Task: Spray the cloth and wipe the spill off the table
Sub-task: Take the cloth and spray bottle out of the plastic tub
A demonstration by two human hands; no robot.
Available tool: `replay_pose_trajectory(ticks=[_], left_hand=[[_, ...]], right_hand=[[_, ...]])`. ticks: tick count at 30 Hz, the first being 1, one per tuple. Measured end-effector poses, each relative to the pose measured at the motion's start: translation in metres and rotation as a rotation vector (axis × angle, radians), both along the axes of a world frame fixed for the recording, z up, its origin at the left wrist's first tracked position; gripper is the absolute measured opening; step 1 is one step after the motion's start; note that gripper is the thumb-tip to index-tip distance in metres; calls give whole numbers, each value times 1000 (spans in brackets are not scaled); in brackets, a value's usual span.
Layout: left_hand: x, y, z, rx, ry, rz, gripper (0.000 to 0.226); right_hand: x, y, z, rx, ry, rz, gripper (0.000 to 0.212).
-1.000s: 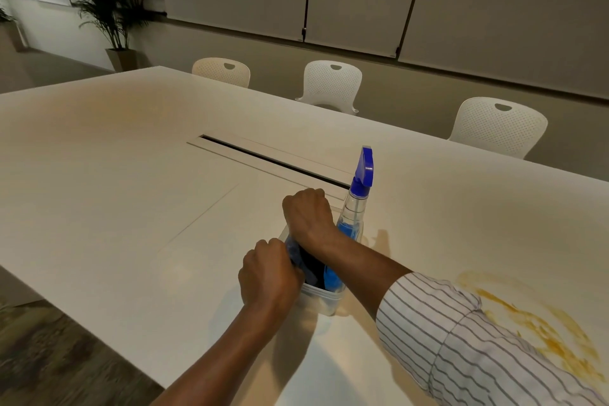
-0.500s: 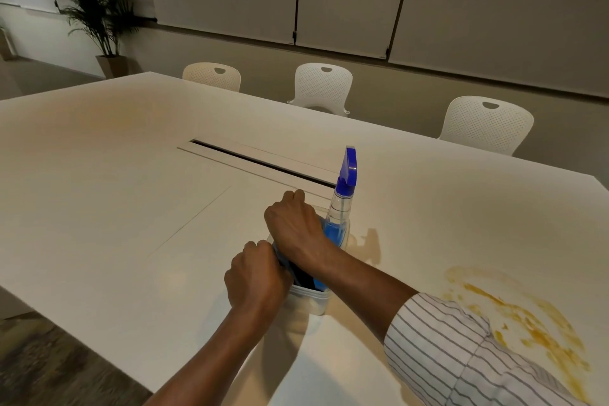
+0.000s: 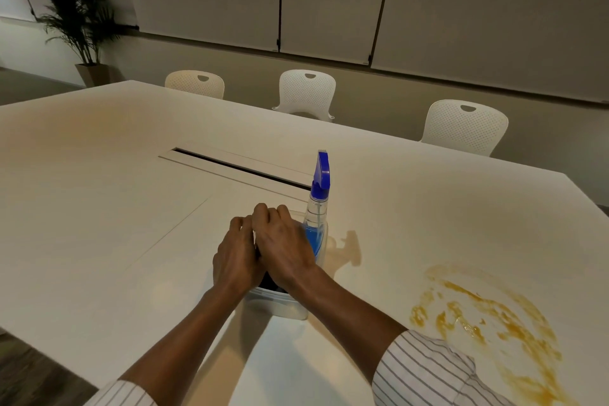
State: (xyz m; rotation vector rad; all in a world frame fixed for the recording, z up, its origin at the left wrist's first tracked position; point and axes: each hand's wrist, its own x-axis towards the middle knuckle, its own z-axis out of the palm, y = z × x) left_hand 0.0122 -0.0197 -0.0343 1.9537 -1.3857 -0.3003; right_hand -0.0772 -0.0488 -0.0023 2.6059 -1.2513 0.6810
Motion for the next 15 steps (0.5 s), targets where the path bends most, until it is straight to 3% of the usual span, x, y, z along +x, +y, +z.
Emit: replay_pose_trajectory(ticks=[3,8,11,15], left_hand=[[2,-4,-5,8,33,-36,48],[6,-11,-12,81,34,-6,48],[10,-15,-15,92,-82,-19,57],[13,-19,-17,70,-113,-39,52]], right_hand=[[-7,-2,3,39,-118,68,18],[-18,2,1,5,-85,173,24],[-26,6,-11,-101,-151,177,36],[-43,23,-23,-190,-324,146,19]])
